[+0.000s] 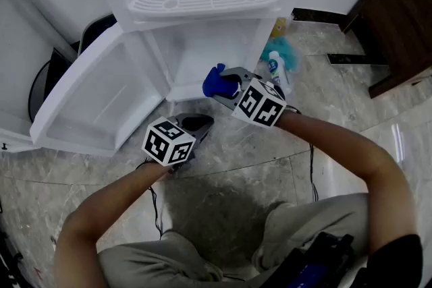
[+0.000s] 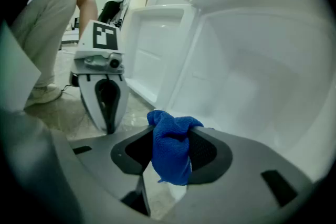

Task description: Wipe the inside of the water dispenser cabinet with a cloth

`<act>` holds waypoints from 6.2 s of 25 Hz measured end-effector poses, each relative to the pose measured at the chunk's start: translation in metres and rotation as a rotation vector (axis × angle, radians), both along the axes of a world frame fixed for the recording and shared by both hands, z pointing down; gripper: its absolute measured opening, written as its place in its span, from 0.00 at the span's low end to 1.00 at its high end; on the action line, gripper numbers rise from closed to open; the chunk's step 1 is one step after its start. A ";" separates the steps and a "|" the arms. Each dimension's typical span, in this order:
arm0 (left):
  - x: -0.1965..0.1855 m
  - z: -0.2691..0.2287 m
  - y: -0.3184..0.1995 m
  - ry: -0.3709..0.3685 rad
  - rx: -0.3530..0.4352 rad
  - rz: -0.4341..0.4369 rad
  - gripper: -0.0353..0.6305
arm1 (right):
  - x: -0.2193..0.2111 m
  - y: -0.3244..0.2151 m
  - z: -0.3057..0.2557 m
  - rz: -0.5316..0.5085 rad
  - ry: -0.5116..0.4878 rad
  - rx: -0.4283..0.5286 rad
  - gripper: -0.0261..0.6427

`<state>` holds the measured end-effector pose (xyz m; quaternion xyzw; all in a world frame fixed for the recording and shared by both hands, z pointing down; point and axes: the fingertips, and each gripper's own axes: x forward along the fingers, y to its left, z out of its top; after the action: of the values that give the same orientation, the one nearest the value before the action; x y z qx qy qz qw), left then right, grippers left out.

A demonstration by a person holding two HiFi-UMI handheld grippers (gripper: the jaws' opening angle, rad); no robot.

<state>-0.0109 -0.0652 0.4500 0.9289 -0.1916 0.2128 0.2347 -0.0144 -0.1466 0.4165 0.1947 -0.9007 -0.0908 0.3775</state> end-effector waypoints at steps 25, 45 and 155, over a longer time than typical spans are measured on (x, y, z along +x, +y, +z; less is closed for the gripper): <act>-0.070 0.005 -0.056 -0.018 0.127 -0.128 0.06 | -0.103 -0.143 0.063 0.038 0.177 0.138 0.26; -0.081 0.030 -0.070 -0.091 0.120 -0.152 0.06 | -0.099 -0.174 0.065 0.150 0.118 0.061 0.26; 0.043 -0.111 -0.055 -0.173 0.995 0.300 0.50 | 0.011 0.011 -0.097 0.146 -0.624 -0.319 0.25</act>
<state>0.0324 -0.1197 0.3389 0.9243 -0.1531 0.2031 -0.2846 -0.0033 -0.1351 0.3200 0.2156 -0.9592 0.1418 0.1156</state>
